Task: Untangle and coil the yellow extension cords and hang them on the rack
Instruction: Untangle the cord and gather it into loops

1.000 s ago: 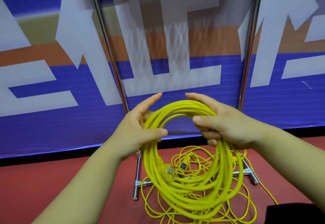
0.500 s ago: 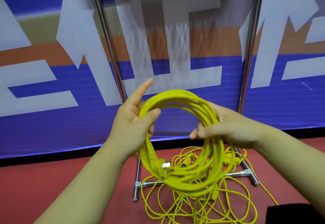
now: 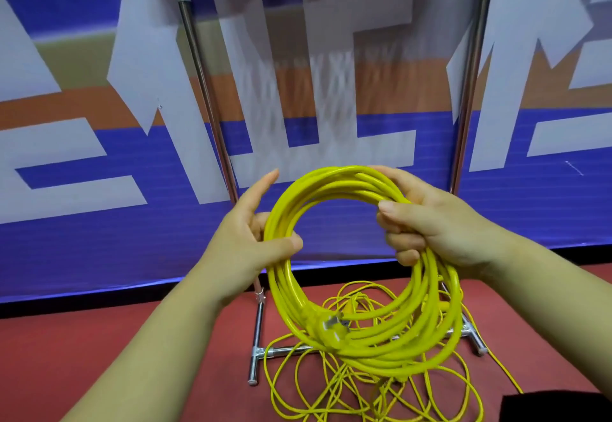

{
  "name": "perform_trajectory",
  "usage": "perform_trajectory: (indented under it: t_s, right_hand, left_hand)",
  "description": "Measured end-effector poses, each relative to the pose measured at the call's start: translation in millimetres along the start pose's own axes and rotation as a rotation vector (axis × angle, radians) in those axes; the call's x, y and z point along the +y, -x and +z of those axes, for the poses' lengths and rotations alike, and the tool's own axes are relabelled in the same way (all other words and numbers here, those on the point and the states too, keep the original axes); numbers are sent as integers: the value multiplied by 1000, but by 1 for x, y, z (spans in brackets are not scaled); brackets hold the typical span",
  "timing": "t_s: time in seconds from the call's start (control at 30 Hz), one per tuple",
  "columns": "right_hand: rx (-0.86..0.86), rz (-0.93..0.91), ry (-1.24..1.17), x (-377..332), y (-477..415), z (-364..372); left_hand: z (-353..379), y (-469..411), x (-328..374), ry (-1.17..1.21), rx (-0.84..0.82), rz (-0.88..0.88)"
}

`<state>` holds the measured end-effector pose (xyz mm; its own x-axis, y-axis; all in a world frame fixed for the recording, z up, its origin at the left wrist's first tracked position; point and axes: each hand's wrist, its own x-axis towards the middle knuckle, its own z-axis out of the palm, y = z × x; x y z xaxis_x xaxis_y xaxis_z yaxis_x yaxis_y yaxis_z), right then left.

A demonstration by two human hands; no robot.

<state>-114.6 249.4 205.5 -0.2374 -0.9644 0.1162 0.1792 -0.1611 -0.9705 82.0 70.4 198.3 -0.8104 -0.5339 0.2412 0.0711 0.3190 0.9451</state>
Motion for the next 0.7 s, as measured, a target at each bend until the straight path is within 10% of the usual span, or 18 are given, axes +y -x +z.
perform_trajectory:
  t_s: [0.37,0.7]
  right_hand:
    - [-204,135,159,6,2,9]
    - [-205,84,202,5,4,-24]
  left_hand:
    - [3,3,12,137,-461,-126]
    - [13,6,20,129,-79,37]
